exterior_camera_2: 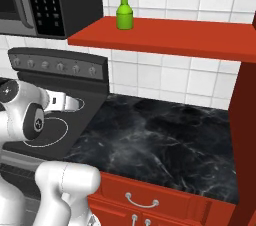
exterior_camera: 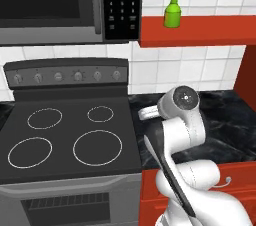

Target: Move the cutting board and knife to the sink. Then move spray from the shelves to the counter.

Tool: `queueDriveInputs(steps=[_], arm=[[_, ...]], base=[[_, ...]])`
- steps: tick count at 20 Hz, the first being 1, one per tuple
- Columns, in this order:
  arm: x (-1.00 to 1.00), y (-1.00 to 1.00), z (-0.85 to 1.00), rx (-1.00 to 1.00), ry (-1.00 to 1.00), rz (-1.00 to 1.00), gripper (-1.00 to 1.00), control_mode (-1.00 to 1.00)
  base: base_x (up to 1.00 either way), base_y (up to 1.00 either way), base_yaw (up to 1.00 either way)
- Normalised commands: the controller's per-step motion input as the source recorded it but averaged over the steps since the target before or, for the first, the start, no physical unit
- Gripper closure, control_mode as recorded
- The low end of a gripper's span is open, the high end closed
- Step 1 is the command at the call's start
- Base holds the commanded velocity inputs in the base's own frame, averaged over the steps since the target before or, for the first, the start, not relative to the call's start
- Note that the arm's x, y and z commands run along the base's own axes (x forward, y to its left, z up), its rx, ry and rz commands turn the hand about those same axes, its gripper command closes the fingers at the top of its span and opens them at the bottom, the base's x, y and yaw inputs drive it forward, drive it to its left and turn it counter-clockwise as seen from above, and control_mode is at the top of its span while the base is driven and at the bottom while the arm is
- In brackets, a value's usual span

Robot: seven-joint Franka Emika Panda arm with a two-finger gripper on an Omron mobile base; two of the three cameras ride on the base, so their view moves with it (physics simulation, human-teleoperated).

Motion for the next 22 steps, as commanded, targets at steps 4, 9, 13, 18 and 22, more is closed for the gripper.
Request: queueDriveInputs(steps=[4, 9, 13, 18, 22], arm=[[0.11, -0.18, 0.33, 0.0, -0.16, -0.06, -1.0, -1.0], [0.0, -0.33, 0.32, 0.01, -0.05, 0.0, -1.0, -1.0], [0.0, -0.36, 0.42, 0.03, 0.0, 0.0, -1.0, -1.0], [0.0, -0.26, 0.47, 0.03, 0.04, 0.0, -1.0, -1.0], [-0.01, -0.22, 0.48, 0.06, 0.04, 0.0, -1.0, -1.0]], base=[[0.0, 0.0, 0.0], [0.0, 0.0, 0.0], [0.0, 0.0, 0.0], [0.0, 0.0, 0.0], [0.0, 0.0, 0.0]])
